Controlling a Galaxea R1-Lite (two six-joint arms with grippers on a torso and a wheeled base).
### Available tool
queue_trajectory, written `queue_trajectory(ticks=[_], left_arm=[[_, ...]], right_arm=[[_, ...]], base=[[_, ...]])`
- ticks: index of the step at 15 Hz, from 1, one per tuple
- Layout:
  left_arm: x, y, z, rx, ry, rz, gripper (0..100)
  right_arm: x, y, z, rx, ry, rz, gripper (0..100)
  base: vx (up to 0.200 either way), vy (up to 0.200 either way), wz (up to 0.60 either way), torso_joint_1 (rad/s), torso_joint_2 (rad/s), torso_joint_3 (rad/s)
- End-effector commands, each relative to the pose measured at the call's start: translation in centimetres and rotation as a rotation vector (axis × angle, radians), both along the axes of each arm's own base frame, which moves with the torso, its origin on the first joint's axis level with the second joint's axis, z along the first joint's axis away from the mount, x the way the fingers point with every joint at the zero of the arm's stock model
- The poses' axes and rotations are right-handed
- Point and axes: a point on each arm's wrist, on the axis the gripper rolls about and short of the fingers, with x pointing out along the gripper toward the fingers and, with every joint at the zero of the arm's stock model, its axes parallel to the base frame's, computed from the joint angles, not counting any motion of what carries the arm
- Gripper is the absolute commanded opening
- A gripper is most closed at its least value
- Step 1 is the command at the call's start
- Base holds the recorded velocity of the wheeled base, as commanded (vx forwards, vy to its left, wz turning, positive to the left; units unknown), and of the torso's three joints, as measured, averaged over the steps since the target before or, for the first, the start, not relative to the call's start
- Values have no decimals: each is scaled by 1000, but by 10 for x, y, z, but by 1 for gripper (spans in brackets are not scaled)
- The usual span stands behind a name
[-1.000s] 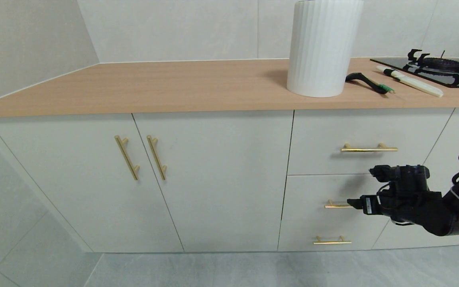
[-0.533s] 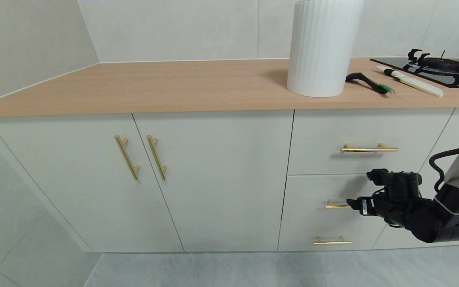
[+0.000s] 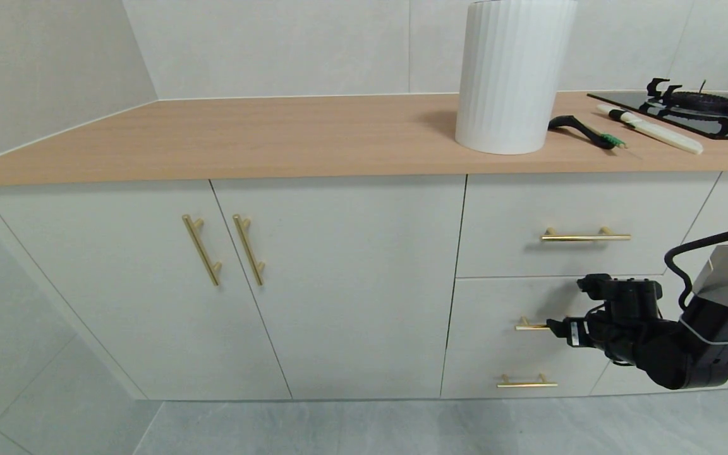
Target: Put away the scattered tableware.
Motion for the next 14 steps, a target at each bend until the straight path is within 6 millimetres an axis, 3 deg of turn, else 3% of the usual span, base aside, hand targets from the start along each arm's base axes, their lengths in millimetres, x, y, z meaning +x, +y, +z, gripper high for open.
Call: queue_trajectory(ticks=[1,7,10,11,13,14], left_arm=[[0,0,0,0,1,0,100],[0,0,0,0,1,2,100],[0,0,0,0,1,2,100],[0,0,0,0,1,2,100],[0,0,0,0,1,2,100],[0,0,0,0,1,2,100]], right_arm=[[-2,0,0,-3,15,2,100],[-18,-3,24,17,117,46,100],[-45,-3,81,1,80,80,100],[-65,-2,118,19,64,111,100],[-97,2,171,60,21,173,100],[-106,6,183,67,0,187,100]], base=[[0,0,0,0,0,0],[0,0,0,0,0,0],[0,0,0,0,0,0],[0,0,0,0,0,0],[0,0,0,0,0,0],[0,0,0,0,0,0]])
